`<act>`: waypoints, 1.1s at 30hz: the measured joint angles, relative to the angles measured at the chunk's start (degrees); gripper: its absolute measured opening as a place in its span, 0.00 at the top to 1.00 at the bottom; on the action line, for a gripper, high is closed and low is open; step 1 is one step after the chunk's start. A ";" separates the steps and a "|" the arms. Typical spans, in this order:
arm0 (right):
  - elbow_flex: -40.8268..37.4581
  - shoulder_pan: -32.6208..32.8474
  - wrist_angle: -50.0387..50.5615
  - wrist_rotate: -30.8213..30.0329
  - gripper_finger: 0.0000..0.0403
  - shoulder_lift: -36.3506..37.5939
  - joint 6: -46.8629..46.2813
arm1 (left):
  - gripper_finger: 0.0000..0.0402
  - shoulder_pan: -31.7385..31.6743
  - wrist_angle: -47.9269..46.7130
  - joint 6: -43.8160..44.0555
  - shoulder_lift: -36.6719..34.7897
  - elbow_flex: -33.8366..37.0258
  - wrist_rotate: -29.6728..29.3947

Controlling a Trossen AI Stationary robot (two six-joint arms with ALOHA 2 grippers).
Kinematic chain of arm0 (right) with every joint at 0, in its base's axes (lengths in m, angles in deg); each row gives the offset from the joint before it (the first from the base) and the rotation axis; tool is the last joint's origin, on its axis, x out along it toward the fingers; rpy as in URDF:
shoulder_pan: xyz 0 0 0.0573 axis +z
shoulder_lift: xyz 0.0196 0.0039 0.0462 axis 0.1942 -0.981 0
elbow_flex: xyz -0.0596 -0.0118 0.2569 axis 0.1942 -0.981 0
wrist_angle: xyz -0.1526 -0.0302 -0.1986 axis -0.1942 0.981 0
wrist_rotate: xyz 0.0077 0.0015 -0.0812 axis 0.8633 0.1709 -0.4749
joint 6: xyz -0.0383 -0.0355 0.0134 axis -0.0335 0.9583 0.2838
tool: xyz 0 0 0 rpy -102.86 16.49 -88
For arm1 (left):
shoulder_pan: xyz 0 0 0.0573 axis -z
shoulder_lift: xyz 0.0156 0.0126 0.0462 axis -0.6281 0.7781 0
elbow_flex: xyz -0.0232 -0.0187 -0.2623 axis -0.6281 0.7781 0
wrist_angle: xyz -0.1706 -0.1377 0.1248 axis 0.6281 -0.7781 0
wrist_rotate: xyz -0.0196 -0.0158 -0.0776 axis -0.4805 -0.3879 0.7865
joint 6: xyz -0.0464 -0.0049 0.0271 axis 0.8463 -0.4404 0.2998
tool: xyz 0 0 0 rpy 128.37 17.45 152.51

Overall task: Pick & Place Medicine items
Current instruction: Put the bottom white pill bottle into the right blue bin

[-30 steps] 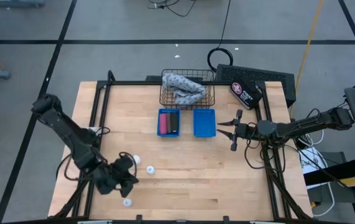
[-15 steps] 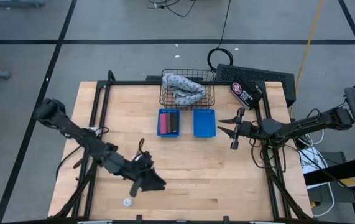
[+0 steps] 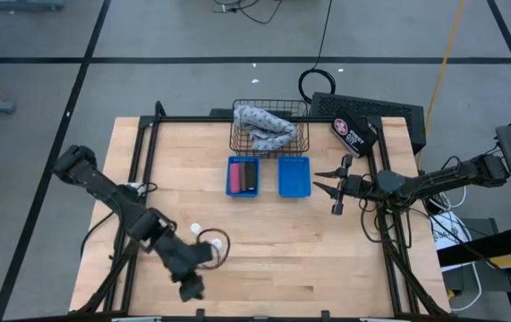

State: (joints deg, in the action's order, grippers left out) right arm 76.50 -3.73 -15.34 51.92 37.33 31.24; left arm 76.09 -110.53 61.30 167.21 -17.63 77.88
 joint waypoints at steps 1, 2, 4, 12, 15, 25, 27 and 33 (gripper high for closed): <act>0.00 0.00 0.01 0.00 0.74 0.02 0.19 | 0.64 0.83 -5.03 1.29 0.49 -1.22 1.02; 0.00 0.00 0.02 -0.02 0.74 0.02 0.57 | 0.66 1.65 -8.45 2.56 0.90 -2.12 1.28; 0.00 0.00 0.05 -0.02 0.74 0.00 1.62 | 0.69 2.95 -11.08 4.97 1.49 -3.01 0.76; 0.00 -0.01 -0.12 -0.05 0.74 0.01 4.17 | 0.75 8.69 -25.39 19.55 5.81 -2.53 -1.40; 0.00 -0.01 -0.06 -0.06 0.74 0.00 4.32 | 0.71 10.82 -24.67 20.76 8.18 -2.52 -3.67; 0.00 -0.02 -0.19 -0.07 0.74 0.00 4.32 | 0.52 14.17 -19.64 18.49 16.87 -2.52 -5.94; 0.00 -0.02 -0.21 -0.07 0.74 0.00 4.32 | 0.50 14.71 -18.04 14.74 18.13 -2.50 -7.24; 0.00 -0.02 -0.23 -0.09 0.74 0.01 4.32 | 0.48 15.89 -16.36 2.34 21.58 -2.47 -8.52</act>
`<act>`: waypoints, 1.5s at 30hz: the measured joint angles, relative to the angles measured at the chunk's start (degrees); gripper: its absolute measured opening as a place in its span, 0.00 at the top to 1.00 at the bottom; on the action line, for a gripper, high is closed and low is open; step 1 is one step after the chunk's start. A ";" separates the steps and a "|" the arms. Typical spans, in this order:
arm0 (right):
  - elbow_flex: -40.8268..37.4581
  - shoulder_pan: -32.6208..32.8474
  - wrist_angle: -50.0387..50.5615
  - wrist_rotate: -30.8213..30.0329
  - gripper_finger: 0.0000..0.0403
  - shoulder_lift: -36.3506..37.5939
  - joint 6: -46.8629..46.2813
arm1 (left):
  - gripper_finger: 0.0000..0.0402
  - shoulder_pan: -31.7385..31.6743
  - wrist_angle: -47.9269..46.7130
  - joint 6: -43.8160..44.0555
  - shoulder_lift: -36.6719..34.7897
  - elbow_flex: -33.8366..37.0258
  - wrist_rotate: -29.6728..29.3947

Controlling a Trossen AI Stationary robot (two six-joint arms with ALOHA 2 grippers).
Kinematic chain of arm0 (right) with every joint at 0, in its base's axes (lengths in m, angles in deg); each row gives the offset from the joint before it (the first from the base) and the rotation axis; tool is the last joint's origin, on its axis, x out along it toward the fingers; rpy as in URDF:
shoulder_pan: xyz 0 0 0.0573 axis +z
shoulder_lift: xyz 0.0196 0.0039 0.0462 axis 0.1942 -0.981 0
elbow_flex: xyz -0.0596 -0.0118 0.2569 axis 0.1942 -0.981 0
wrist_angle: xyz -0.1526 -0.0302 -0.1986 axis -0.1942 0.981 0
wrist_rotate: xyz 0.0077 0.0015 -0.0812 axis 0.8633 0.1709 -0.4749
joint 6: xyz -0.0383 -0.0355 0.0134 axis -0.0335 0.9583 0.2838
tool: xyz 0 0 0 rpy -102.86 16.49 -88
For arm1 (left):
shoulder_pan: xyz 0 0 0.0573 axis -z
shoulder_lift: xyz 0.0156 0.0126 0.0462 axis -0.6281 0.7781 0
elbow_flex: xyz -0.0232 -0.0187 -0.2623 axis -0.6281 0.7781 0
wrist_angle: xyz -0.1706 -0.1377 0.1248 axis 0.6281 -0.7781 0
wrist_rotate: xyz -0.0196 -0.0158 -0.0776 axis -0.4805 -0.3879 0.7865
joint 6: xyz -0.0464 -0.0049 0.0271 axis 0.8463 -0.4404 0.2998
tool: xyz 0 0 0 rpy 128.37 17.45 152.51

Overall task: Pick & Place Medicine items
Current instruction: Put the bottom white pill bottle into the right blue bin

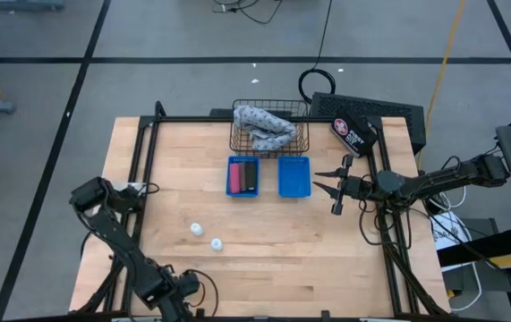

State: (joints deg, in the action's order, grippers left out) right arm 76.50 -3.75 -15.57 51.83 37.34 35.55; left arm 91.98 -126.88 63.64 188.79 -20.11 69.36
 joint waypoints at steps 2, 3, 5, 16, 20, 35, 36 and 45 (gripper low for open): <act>0.00 0.00 0.00 0.00 0.74 -0.01 0.00 | 0.48 0.32 -0.04 -1.15 0.71 0.00 -0.01; 0.00 0.00 0.00 0.00 0.74 0.00 0.00 | 0.48 0.54 -0.08 -1.27 1.08 0.00 -0.43; 0.00 0.00 0.00 0.00 0.74 0.01 0.00 | 0.48 0.71 -0.23 -1.27 1.99 0.00 -1.60; 0.00 0.00 -0.04 0.00 0.74 -0.01 0.00 | 0.48 0.86 -0.53 -1.43 7.46 -0.11 -16.74; 0.00 0.00 -0.07 0.00 0.74 0.00 0.00 | 0.48 0.76 -0.37 -2.19 8.37 -0.29 -19.41; 0.00 0.00 0.02 -0.01 0.74 -0.01 0.00 | 0.49 0.69 2.79 -6.50 8.67 -0.07 -24.11; 0.00 0.00 0.02 0.00 0.74 -0.01 0.00 | 0.50 0.66 2.84 -7.05 8.67 -0.07 -24.13; 0.00 0.00 0.03 0.00 0.74 0.01 0.00 | 0.66 -0.19 3.20 -7.24 8.67 -0.07 -22.83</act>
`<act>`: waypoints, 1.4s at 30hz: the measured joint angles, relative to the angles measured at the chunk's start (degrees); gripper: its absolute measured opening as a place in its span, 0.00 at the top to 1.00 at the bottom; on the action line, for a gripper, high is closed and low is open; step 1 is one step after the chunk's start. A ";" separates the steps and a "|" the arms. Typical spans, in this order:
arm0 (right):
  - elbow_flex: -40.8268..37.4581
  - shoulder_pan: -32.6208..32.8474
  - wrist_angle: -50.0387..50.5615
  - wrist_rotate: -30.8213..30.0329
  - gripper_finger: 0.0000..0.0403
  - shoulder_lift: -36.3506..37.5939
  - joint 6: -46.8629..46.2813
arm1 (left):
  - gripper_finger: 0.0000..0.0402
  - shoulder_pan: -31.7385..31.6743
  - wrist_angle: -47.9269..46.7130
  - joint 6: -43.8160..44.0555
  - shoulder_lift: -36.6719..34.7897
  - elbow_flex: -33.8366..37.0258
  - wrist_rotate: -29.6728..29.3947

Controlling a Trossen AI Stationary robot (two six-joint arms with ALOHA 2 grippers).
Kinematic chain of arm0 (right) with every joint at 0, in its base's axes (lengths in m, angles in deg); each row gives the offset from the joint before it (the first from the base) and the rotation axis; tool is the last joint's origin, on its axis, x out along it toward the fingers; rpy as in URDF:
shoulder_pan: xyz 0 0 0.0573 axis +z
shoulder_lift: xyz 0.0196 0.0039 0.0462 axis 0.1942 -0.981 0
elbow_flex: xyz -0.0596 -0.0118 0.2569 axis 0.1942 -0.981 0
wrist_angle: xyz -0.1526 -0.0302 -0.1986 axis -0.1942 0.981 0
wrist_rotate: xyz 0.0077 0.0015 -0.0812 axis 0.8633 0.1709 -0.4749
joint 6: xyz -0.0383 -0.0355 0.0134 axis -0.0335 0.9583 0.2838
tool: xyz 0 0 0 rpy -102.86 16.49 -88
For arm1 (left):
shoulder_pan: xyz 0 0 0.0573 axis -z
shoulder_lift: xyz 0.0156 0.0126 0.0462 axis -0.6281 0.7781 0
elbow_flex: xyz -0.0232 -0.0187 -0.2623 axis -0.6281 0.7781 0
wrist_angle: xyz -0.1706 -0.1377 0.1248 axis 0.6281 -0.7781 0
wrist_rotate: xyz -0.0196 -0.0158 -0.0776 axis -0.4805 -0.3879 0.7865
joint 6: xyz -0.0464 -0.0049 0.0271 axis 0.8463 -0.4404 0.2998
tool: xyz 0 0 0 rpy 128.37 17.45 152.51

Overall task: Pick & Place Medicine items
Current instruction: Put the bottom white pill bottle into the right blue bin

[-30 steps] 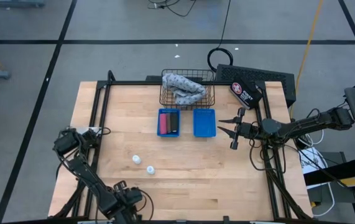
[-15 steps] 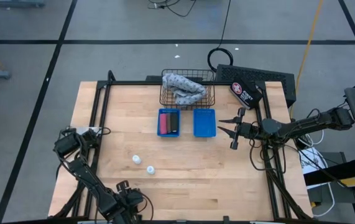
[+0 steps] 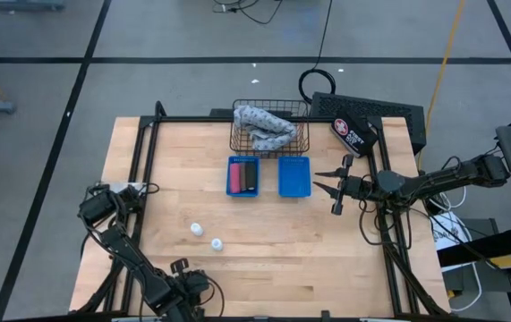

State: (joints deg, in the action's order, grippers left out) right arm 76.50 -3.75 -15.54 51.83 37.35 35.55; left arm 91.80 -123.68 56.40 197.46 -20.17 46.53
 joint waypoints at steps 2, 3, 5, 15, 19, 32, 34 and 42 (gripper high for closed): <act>0.00 0.00 0.01 0.00 0.74 -0.01 -0.02 | 0.66 -0.25 0.00 -0.05 0.00 0.00 0.09; 0.00 -0.02 -0.01 0.00 0.74 -0.01 0.00 | 0.65 -0.58 0.02 -0.38 0.00 0.00 0.33; 0.00 -0.02 0.01 0.00 0.74 -0.01 -0.01 | 0.63 -1.84 0.07 -2.72 -0.03 -0.04 1.40; 0.00 -0.02 -0.03 0.02 0.74 0.00 -0.44 | 0.65 -15.43 0.68 -33.19 -0.04 0.00 5.54; 0.00 -0.02 -0.25 0.11 0.74 -0.01 -0.31 | 0.65 -20.83 3.57 -45.77 -0.02 -0.06 5.85; 0.00 0.00 -1.07 0.15 0.74 0.01 -1.41 | 0.65 -36.25 22.80 -62.95 0.41 0.10 8.33; 0.00 0.00 -1.06 0.15 0.74 0.01 -1.49 | 0.65 -38.07 23.32 -62.12 0.39 0.07 9.26; 0.00 0.02 -1.04 0.15 0.74 0.01 -1.73 | 0.64 -43.29 23.54 -54.82 0.33 0.04 17.01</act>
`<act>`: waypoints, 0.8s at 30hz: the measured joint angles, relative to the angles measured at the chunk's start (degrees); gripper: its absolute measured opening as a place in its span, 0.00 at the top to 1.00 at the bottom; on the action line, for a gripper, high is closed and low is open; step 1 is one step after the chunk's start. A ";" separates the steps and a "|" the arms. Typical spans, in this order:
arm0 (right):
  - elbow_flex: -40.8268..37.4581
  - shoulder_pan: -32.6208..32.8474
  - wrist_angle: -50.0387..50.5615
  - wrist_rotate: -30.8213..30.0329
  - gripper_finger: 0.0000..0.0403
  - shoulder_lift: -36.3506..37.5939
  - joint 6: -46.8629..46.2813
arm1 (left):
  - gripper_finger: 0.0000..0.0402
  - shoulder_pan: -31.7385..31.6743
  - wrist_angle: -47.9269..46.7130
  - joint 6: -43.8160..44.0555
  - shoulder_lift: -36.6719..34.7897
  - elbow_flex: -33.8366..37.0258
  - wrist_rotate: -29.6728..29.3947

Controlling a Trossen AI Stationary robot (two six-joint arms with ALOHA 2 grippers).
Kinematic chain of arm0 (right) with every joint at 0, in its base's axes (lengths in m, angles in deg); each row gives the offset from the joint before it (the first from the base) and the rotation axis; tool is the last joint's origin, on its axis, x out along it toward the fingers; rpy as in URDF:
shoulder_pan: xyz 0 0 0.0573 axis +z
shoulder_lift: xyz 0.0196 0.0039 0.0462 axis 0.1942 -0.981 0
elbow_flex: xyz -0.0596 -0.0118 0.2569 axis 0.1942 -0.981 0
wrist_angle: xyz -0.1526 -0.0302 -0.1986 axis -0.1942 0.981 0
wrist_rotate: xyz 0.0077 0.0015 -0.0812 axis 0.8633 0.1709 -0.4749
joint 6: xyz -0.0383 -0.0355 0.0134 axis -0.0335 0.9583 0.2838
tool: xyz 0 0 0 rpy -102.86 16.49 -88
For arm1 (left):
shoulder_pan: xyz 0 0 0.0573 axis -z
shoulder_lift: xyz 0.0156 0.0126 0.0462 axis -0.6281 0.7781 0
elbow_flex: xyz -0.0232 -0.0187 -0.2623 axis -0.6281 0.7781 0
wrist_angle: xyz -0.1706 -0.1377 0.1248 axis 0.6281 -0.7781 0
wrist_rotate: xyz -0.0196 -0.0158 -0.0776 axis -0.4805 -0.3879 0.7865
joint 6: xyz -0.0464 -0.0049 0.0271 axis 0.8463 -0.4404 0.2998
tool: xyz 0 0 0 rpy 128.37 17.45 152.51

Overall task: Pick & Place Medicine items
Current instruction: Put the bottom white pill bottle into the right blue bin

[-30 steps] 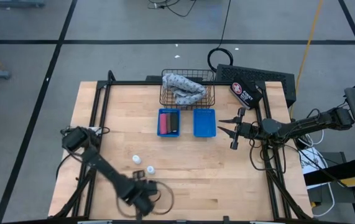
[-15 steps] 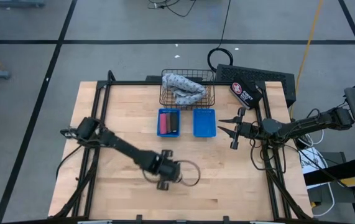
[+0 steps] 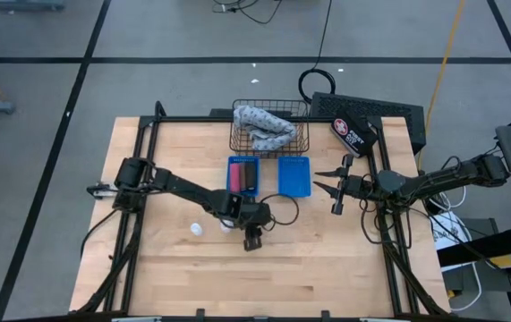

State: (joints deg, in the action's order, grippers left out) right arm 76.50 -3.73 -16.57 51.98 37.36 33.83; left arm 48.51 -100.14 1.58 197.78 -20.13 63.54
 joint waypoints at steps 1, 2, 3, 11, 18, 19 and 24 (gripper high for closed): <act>0.00 0.00 0.00 0.02 0.74 0.00 -0.02 | 0.64 -0.12 0.02 -0.23 0.00 0.00 0.16; 0.00 0.00 0.00 0.02 0.74 0.00 -0.02 | 0.64 -0.29 0.18 -0.39 -0.02 -0.04 0.19; 0.00 0.00 0.00 0.00 0.74 0.00 -0.01 | 0.64 -0.39 0.41 -0.42 -0.02 -0.04 0.34; 0.00 0.00 0.00 -0.04 0.74 0.00 -0.02 | 0.63 -0.62 2.71 -2.07 -0.13 -0.13 0.42; 0.00 0.00 0.00 -0.09 0.74 0.00 -0.02 | 0.54 -0.22 2.43 -2.51 -0.22 -0.13 0.47; 0.00 0.00 0.00 -0.09 0.74 0.00 -0.02 | 0.53 -0.15 2.42 -2.78 -0.22 -0.13 0.46; 0.00 0.00 0.05 -0.11 0.74 0.00 0.04 | 0.49 0.28 2.12 -3.28 -0.22 -0.13 -0.81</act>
State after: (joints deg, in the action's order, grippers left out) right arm 76.50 -3.73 -16.53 51.87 37.36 33.87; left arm 48.78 -98.02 -1.71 197.57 -20.26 62.73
